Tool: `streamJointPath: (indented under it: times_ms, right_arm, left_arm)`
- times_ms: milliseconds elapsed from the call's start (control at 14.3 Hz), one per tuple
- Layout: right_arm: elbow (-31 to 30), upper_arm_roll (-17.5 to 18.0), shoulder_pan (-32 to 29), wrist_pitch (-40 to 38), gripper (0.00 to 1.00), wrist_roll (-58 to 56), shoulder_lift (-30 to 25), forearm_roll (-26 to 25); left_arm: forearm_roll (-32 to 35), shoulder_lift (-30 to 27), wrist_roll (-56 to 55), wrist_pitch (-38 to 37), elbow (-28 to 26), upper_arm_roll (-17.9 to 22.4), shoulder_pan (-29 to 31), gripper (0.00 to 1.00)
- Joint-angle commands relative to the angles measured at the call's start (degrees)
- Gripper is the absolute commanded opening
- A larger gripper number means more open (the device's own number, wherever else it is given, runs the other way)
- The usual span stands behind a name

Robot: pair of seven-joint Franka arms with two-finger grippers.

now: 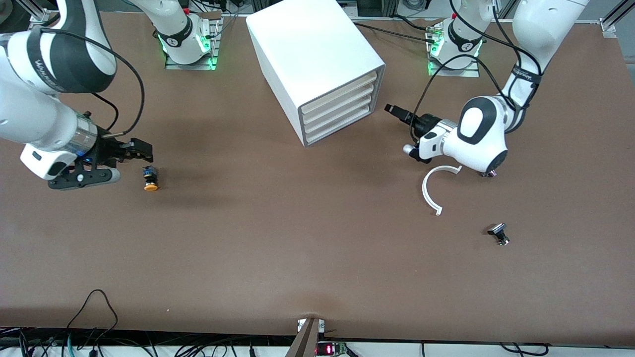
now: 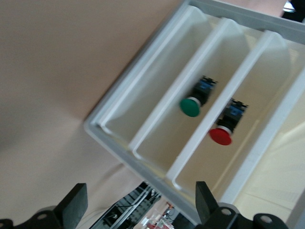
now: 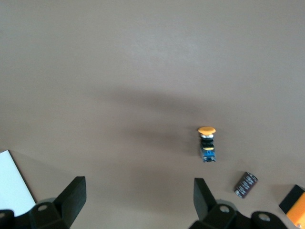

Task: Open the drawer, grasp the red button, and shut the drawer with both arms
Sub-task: 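Reach the left gripper to the cabinet drawer handle while the right gripper advances, then pull the drawer open with the left gripper while the right gripper approaches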

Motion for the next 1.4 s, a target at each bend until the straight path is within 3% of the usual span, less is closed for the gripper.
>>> streamJointPath:
  times_ms: [0,419,767,837,907,977,1326]
  right_arm:
    - [1.3,-0.1,2.3,1.1,1.00,-0.7,1.4,0.9]
    - [2.4,5.1,3.6,5.1,1.00,-1.7,3.8,0.9]
    - [7.5,5.1,8.3,5.6,1.00,-1.7,8.0,0.8]
    - [8.1,5.1,9.2,5.6,1.00,-1.7,8.7,0.7]
    - [8.3,5.1,9.9,5.6,1.00,-1.7,8.8,0.6]
    - [9.4,5.1,10.5,5.6,1.00,-1.7,9.4,0.6]
    - [16.7,5.3,15.3,5.5,1.00,-2.1,14.6,0.6]
  left_arm:
    - [-6.1,-0.5,3.4,0.5,-1.8,-1.4,-0.3,0.99]
    - [-10.6,0.7,12.1,6.2,-6.7,-3.5,-2.6,0.83]
    - [-13.3,0.6,12.0,7.8,-6.8,-6.9,-2.9,0.55]
    - [-13.2,0.6,12.2,8.8,-7.1,-7.0,-3.2,0.44]
    - [-13.1,0.7,12.2,10.0,-7.1,-7.4,-3.4,0.26]
    - [-12.8,0.8,12.3,11.1,-7.1,-7.7,-3.5,0.00]
    - [-12.3,0.5,12.5,15.1,-6.4,-5.7,-2.3,0.00]
